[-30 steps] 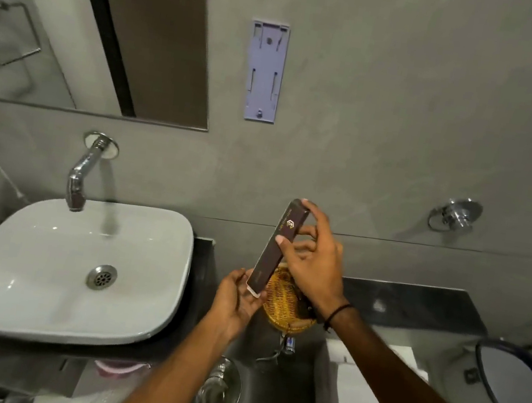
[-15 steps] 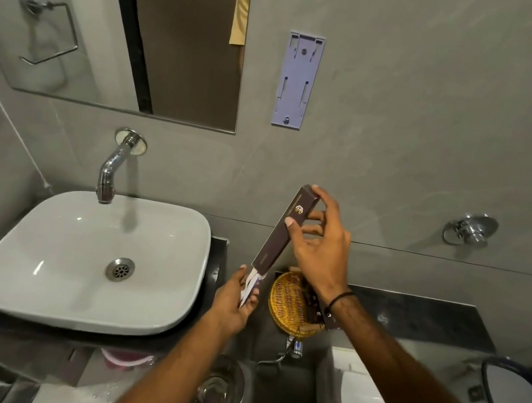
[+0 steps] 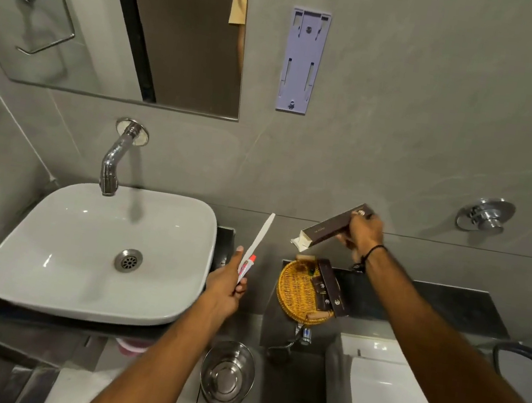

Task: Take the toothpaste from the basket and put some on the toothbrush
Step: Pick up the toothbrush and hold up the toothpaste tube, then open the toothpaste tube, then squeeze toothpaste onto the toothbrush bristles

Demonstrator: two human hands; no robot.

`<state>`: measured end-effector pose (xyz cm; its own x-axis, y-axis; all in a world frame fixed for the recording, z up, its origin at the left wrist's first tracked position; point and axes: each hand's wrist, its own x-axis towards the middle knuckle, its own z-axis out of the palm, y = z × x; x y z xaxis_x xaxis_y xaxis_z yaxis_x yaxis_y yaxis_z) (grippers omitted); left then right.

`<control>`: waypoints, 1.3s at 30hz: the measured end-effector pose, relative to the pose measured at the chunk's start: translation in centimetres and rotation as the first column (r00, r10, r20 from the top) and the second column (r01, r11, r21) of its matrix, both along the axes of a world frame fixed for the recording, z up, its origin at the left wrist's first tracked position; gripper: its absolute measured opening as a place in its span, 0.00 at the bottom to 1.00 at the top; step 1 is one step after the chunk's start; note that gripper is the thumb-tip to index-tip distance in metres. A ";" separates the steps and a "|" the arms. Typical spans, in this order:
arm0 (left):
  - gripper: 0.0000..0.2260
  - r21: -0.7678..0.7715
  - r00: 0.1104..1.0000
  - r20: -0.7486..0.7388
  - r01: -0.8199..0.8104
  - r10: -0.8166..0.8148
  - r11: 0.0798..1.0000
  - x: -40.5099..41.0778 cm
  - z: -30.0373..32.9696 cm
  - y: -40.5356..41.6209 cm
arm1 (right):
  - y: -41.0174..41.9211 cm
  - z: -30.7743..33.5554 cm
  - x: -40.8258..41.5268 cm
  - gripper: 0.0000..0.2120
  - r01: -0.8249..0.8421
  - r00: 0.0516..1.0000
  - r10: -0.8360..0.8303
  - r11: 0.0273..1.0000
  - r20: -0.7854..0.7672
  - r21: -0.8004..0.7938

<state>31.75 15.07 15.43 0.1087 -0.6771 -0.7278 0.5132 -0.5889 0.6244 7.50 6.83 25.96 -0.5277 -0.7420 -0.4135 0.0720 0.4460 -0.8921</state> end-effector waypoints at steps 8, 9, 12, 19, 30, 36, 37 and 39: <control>0.27 -0.023 0.997 0.074 0.034 -0.033 0.999 0.1 -0.6 -0.9 | 5.6 -8.9 5.0 0.10 -0.596 0.710 0.703 0.621 -0.026 0.509; 0.27 -0.017 0.996 0.080 0.043 -0.041 0.999 0.1 -0.7 -0.9 | 6.2 -9.7 5.8 0.16 -0.617 0.643 0.764 0.554 -0.048 0.559; 0.27 -0.002 0.995 0.086 0.051 -0.051 0.999 0.2 -1.1 -0.5 | 7.3 -11.4 8.3 0.23 -0.667 0.509 0.861 0.396 -0.002 0.630; 0.24 0.007 0.994 0.089 0.067 -0.068 0.998 1.0 -1.7 0.0 | 7.2 -12.9 7.6 0.14 -0.667 0.542 0.831 0.333 0.128 0.667; 0.20 -0.009 0.956 0.247 0.165 -0.158 0.986 -2.7 -3.1 -1.3 | 1.3 -6.5 1.6 0.22 -0.572 0.779 0.502 0.814 0.376 0.097; 0.20 -0.001 0.931 0.268 0.257 -0.247 0.966 -6.5 -4.2 -2.1 | 1.5 -7.6 -1.0 0.15 -0.592 0.806 0.585 0.800 0.090 0.101; 0.20 0.012 0.926 0.268 0.274 -0.267 0.962 -7.0 -4.6 -2.2 | 1.3 -7.9 -1.9 0.15 -0.564 0.825 0.561 0.820 0.065 0.096; 0.18 0.059 0.918 0.253 0.302 -0.307 0.952 -7.7 -5.6 -2.3 | 1.0 -8.5 -4.0 0.16 -0.471 0.881 0.473 0.876 0.007 0.102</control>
